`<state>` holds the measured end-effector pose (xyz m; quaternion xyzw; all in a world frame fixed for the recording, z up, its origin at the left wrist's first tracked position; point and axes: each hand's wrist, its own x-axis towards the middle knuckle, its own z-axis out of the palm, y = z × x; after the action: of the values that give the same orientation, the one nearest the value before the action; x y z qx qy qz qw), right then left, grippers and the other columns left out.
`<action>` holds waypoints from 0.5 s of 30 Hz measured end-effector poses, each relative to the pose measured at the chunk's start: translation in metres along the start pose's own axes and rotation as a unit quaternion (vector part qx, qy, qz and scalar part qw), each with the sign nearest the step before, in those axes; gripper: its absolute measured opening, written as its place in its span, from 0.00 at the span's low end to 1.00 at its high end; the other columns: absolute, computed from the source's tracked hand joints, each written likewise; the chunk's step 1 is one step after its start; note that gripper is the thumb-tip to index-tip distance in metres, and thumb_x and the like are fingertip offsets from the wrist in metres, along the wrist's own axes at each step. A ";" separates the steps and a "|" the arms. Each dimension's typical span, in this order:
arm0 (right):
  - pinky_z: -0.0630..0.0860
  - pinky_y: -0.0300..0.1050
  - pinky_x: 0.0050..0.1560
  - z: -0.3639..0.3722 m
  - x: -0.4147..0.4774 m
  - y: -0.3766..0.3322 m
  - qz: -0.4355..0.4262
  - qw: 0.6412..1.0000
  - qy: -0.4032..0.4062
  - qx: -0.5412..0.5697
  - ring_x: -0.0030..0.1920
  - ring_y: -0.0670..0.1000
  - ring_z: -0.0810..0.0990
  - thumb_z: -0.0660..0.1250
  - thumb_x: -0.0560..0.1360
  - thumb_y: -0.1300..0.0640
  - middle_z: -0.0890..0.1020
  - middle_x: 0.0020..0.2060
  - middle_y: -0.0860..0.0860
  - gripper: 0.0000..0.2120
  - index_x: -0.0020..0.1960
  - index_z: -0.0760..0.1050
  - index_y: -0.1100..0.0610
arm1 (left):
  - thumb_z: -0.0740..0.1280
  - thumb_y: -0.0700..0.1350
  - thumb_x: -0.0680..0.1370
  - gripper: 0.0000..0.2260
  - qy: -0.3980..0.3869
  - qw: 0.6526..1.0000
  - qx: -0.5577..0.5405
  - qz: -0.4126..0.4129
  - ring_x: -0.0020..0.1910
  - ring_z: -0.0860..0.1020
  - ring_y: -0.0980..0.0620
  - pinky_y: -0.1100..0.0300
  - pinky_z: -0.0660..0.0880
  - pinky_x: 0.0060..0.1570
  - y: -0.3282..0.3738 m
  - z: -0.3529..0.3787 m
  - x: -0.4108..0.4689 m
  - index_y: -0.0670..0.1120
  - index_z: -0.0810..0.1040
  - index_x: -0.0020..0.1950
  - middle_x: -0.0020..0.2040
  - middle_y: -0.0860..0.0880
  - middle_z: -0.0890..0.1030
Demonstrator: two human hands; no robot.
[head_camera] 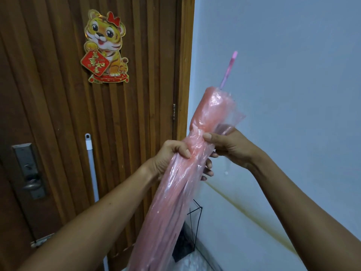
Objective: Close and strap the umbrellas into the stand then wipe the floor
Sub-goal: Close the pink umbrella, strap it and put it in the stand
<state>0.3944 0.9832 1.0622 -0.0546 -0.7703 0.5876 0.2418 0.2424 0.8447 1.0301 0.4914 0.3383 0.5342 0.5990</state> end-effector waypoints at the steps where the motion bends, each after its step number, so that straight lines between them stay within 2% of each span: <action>1: 0.66 0.42 0.33 0.000 0.001 -0.003 0.002 0.999 0.039 -0.028 0.31 0.49 0.72 0.77 0.72 0.52 0.80 0.36 0.55 0.14 0.48 0.80 0.61 | 0.61 0.40 0.68 0.25 0.022 0.999 0.031 -0.002 0.52 0.78 0.36 0.42 0.75 0.58 0.001 -0.004 -0.001 0.33 0.73 0.65 0.51 0.35 0.77; 3: 0.69 0.37 0.31 0.001 0.003 -0.007 -0.003 0.988 0.135 -0.080 0.29 0.44 0.75 0.80 0.68 0.52 0.81 0.36 0.49 0.17 0.49 0.81 0.62 | 0.66 0.44 0.70 0.16 0.102 0.990 0.094 0.020 0.46 0.80 0.45 0.48 0.76 0.53 -0.001 -0.009 -0.003 0.40 0.79 0.56 0.45 0.43 0.80; 4: 0.76 0.36 0.33 0.001 0.006 -0.005 -0.011 0.980 0.169 -0.100 0.32 0.42 0.80 0.81 0.67 0.53 0.83 0.38 0.47 0.17 0.50 0.83 0.61 | 0.68 0.46 0.71 0.14 0.113 0.985 0.129 0.028 0.46 0.80 0.50 0.53 0.76 0.52 -0.003 -0.009 -0.004 0.44 0.80 0.55 0.46 0.46 0.81; 6: 0.83 0.40 0.47 0.007 0.008 -0.004 -0.025 0.969 0.199 -0.144 0.42 0.43 0.86 0.83 0.65 0.53 0.88 0.43 0.48 0.19 0.52 0.84 0.57 | 0.71 0.46 0.74 0.23 0.133 0.964 0.223 0.054 0.61 0.79 0.56 0.56 0.74 0.64 -0.011 -0.002 0.000 0.52 0.75 0.69 0.61 0.53 0.81; 7: 0.84 0.44 0.49 0.011 0.010 -0.002 -0.023 0.965 0.199 -0.168 0.44 0.45 0.87 0.84 0.63 0.50 0.88 0.43 0.49 0.20 0.51 0.84 0.57 | 0.75 0.46 0.73 0.28 0.171 0.947 0.262 0.071 0.66 0.76 0.59 0.58 0.71 0.67 -0.018 0.001 0.006 0.54 0.72 0.73 0.66 0.56 0.79; 8: 0.83 0.45 0.48 0.014 0.013 0.000 -0.020 0.961 0.194 -0.197 0.43 0.46 0.87 0.84 0.62 0.47 0.88 0.41 0.49 0.21 0.49 0.84 0.56 | 0.79 0.46 0.70 0.33 0.225 0.929 0.280 0.088 0.66 0.76 0.61 0.60 0.71 0.67 -0.025 0.005 0.013 0.54 0.72 0.72 0.66 0.58 0.79; 10: 0.79 0.41 0.39 0.019 0.016 -0.004 0.001 0.951 0.185 -0.249 0.36 0.42 0.84 0.82 0.62 0.41 0.85 0.34 0.46 0.19 0.43 0.82 0.53 | 0.83 0.46 0.64 0.34 0.339 0.892 0.277 0.111 0.60 0.79 0.61 0.63 0.75 0.60 -0.036 0.009 0.024 0.52 0.76 0.68 0.61 0.57 0.82; 12: 0.69 0.37 0.31 0.020 0.016 -0.009 0.032 0.932 0.170 -0.320 0.27 0.41 0.77 0.79 0.64 0.36 0.79 0.26 0.43 0.20 0.36 0.77 0.51 | 0.80 0.41 0.66 0.21 0.402 0.874 0.250 0.111 0.45 0.82 0.55 0.62 0.78 0.44 -0.040 0.007 0.030 0.47 0.81 0.57 0.48 0.54 0.85; 13: 0.66 0.37 0.30 0.020 0.015 -0.011 0.050 0.921 0.162 -0.351 0.26 0.42 0.73 0.77 0.65 0.33 0.77 0.25 0.44 0.23 0.33 0.74 0.51 | 0.76 0.38 0.68 0.14 0.415 0.870 0.244 0.102 0.37 0.80 0.53 0.62 0.75 0.36 -0.040 0.006 0.030 0.44 0.82 0.52 0.40 0.53 0.82; 15: 0.67 0.40 0.32 0.018 0.012 -0.013 0.076 0.913 0.143 -0.374 0.27 0.45 0.72 0.73 0.67 0.31 0.80 0.28 0.50 0.28 0.30 0.74 0.56 | 0.71 0.37 0.69 0.05 0.422 0.868 0.251 0.071 0.32 0.73 0.51 0.61 0.68 0.32 -0.036 0.002 0.028 0.42 0.81 0.44 0.33 0.50 0.76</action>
<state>0.3783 0.9675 1.0746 -0.2828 -0.8844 0.2587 0.2664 0.2614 0.8729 0.9995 0.3756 0.6459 0.6288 0.2154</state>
